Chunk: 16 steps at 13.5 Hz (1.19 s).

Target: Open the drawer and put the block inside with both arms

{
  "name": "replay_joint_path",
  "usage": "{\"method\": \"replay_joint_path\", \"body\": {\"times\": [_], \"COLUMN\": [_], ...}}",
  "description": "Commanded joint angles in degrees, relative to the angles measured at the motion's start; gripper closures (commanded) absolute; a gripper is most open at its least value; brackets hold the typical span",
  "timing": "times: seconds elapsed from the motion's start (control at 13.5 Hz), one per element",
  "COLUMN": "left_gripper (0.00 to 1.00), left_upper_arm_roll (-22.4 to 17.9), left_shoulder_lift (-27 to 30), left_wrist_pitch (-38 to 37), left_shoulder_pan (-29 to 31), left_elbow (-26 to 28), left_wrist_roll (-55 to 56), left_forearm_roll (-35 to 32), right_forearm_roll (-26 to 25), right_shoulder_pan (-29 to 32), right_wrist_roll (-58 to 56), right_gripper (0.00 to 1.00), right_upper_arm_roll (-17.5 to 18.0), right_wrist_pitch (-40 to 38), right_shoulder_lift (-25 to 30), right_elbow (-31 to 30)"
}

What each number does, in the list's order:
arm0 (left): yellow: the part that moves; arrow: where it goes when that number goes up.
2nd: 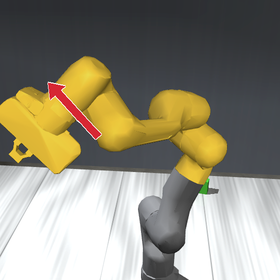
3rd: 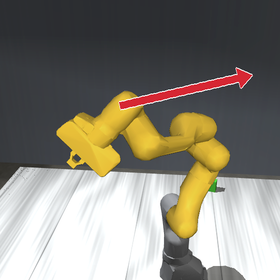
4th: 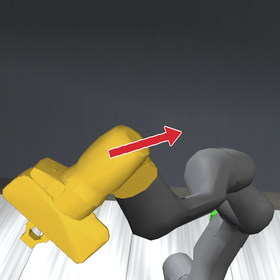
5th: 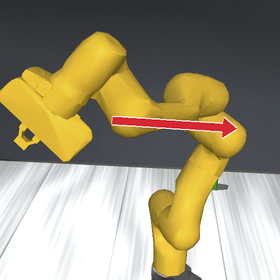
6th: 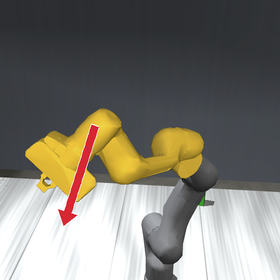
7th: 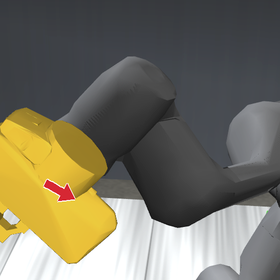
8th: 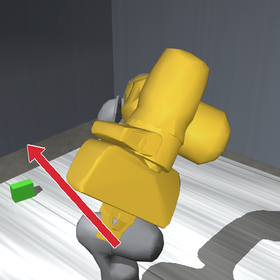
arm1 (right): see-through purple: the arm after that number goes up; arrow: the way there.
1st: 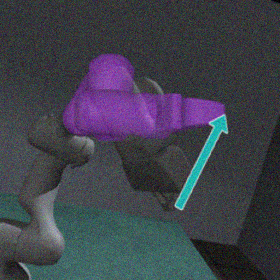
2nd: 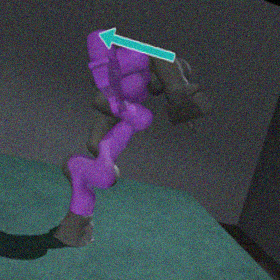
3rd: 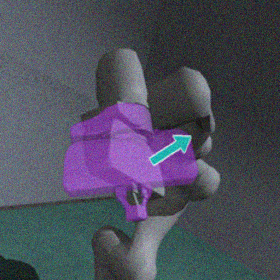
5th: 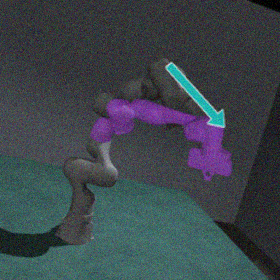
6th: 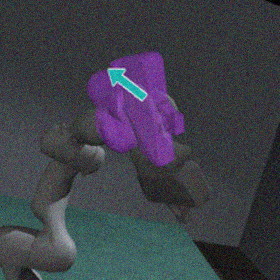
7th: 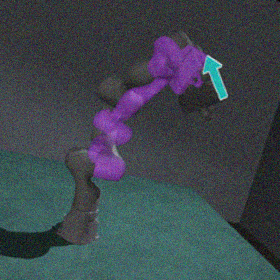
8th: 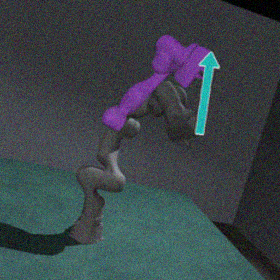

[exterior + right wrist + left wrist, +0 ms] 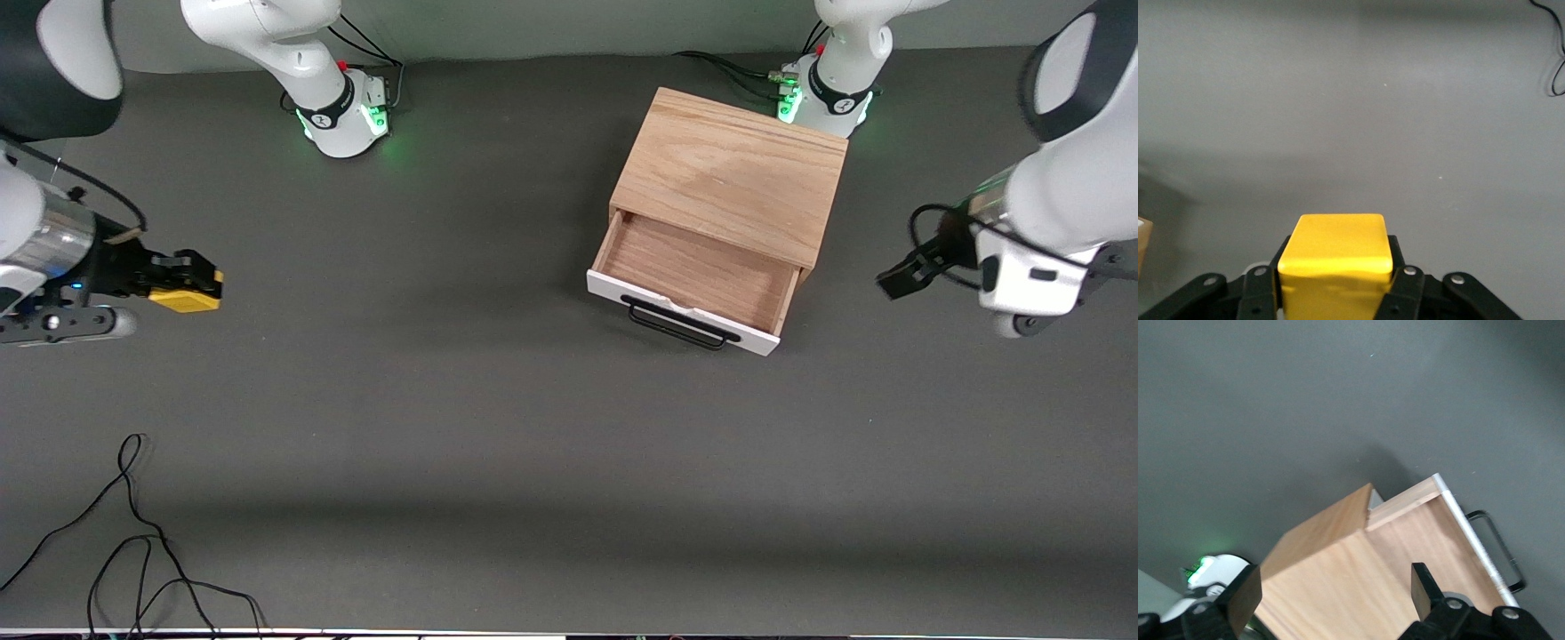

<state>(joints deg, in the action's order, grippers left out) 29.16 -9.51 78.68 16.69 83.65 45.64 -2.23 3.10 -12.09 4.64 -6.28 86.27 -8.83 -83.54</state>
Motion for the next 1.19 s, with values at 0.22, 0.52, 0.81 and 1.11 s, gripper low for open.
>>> {"method": "replay_joint_path", "body": {"times": [0.22,0.52,0.81,1.11], "left_gripper": [0.00,0.00,0.00,0.00], "left_upper_arm_roll": [-0.3,-9.3,-18.0,-22.7], "left_shoulder_lift": [7.1,9.8,10.0,10.0], "left_wrist_pitch": [-0.9,1.4,6.6,8.3], "left_shoulder_pan": [10.0,3.4,-8.5,-14.0], "left_elbow": [6.3,5.8,5.6,6.3], "left_wrist_roll": [-25.3,-38.2,-38.9,-44.2], "left_forearm_roll": [1.8,1.6,1.6,1.8], "right_forearm_roll": [0.7,2.8,2.9,2.9], "right_shoulder_pan": [-10.0,-18.2,-24.9,-25.6], "right_wrist_roll": [18.0,32.6,44.5,50.4], "right_gripper": [1.00,1.00,1.00,1.00], "right_upper_arm_roll": [0.0,0.0,1.3,7.5], "right_wrist_pitch": [-0.7,0.6,5.6,9.3], "right_shoulder_lift": [-9.3,-19.6,-25.9,-28.1], "right_elbow": [10.5,19.8,23.1,23.1]}}
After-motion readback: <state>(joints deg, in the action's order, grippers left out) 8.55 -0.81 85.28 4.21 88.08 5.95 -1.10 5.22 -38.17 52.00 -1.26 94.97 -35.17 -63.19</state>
